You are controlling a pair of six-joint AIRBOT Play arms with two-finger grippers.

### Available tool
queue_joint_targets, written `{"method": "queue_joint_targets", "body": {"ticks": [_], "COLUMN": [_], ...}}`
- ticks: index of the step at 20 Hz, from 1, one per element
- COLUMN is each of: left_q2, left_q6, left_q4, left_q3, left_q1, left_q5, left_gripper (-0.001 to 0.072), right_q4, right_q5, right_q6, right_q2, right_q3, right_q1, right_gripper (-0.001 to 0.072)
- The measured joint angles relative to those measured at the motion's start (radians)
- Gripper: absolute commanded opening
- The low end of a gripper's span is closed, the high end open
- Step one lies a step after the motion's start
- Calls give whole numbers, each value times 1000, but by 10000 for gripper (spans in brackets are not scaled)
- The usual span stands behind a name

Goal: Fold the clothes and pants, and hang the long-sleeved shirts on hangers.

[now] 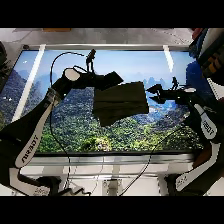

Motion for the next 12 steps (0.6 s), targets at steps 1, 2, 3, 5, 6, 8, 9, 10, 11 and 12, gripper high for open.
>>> {"method": "queue_joint_targets", "body": {"ticks": [1, 2, 3, 5, 6, 8, 9, 10, 11, 12], "left_q2": [0, 0, 0, 0, 0, 0, 0, 0, 0, 0], "left_q6": [0, 0, 0, 0, 0, 0, 0, 0, 0, 0], "left_q4": [0, 0, 0, 0, 0, 0, 3, 3, 5, 5], "left_q3": [0, 0, 0, 0, 0, 0, 0, 0, 0, 0], "left_q1": [0, 0, 0, 0, 0, 0, 0, 0, 0, 0], "left_q5": [-1, -1, -1, -6, -9, -18, -23, -24, -27, -28], "left_gripper": [693, 693, 693, 693, 693, 693, 693, 693, 692, 693], "right_q4": [-18, -42, -74, -150, -194, -292, -335, -375, -405, -423], "right_q5": [14, 34, 40, 30, 18, -26, -42, -61, -73, -78], "right_q6": [2, 2, 2, 23, 47, 124, 163, 200, 230, 250], "right_q2": [-1, -2, -2, -2, -3, -3, -3, -3, -3, -5], "right_q3": [16, 31, 41, 53, 57, 62, 63, 64, 65, 66], "right_q1": [5, 16, 31, 66, 82, 107, 113, 116, 116, 114], "right_gripper": [713, 713, 713, 712, 712, 711, 710, 699, 695, 692]}}
